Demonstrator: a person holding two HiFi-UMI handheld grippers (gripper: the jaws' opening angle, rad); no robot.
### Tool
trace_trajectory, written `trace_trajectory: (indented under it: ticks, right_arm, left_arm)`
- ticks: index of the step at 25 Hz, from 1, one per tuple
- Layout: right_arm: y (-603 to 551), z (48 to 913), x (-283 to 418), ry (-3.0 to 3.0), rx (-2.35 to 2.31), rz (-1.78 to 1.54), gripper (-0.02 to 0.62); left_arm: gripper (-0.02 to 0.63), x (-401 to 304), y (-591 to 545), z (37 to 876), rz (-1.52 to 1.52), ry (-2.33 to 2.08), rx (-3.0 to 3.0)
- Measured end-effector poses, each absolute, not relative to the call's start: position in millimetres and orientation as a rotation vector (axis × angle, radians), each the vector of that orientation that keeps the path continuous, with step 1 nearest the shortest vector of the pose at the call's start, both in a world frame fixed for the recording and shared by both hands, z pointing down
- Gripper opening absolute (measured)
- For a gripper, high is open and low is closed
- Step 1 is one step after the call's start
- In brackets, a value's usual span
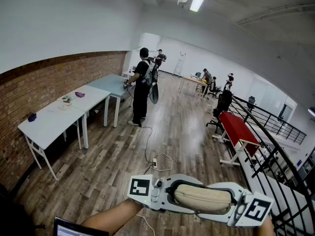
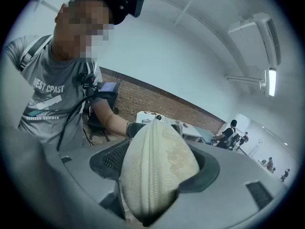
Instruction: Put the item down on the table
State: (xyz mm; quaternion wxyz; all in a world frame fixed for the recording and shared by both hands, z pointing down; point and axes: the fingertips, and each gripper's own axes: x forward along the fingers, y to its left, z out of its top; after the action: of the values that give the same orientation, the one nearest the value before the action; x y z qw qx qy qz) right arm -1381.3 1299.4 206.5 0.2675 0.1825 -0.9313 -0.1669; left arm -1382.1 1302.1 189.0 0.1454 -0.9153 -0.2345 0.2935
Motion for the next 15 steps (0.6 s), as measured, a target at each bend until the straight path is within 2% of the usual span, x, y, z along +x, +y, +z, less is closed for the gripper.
trace_trajectory:
  ticks: [15]
  right_arm:
    - [1285,192,-1391,-2.492,0.466,-0.459,0.285]
  left_arm:
    - [0.291,-1392,1287,175,0.903,-0.655,-2.624]
